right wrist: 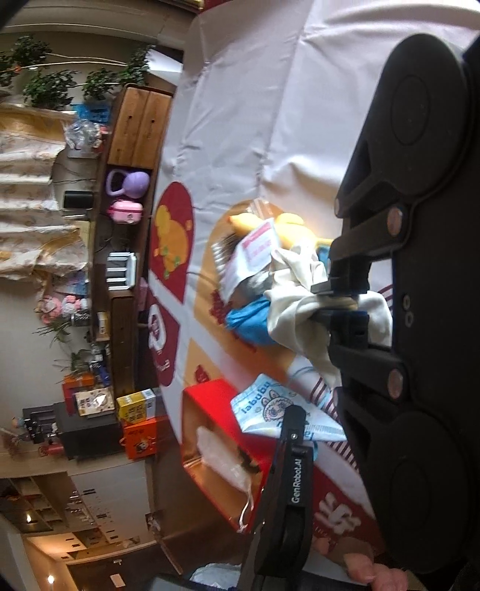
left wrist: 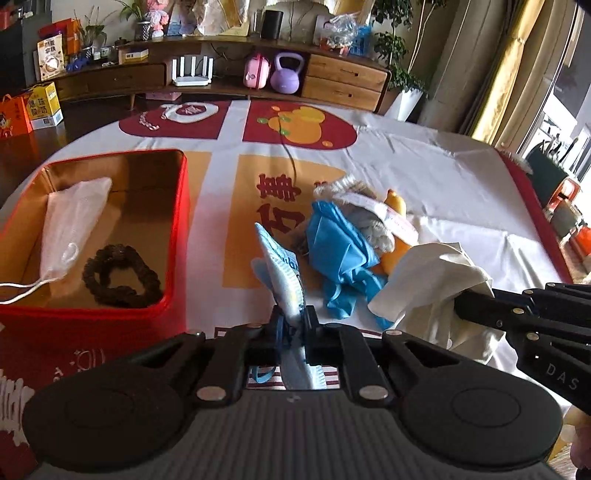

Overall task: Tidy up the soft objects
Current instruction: 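Carry the mask and white cloth with both tools over the red tin box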

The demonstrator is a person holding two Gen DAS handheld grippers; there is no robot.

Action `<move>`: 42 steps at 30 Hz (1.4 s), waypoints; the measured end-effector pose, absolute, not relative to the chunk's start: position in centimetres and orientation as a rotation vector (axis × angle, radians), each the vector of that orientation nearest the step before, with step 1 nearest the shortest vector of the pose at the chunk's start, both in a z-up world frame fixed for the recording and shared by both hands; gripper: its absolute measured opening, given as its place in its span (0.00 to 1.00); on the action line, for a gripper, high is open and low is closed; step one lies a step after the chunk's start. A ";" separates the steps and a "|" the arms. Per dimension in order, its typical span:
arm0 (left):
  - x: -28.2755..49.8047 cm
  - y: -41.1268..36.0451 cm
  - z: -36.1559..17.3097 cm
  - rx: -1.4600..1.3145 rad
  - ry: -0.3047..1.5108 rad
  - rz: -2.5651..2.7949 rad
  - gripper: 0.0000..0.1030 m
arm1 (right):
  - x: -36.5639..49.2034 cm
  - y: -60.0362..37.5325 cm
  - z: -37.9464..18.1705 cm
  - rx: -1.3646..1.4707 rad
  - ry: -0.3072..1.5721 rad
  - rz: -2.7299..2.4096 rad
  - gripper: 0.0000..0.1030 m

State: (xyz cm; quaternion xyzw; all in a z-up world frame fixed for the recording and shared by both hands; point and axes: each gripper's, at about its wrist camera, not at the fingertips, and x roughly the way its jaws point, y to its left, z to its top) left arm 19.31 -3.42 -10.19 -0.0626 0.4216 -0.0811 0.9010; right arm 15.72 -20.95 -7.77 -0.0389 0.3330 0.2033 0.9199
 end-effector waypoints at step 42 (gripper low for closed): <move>16.3 8.6 -0.6 -0.115 0.722 -0.065 0.10 | 15.3 -7.6 1.2 -0.201 0.563 0.586 0.06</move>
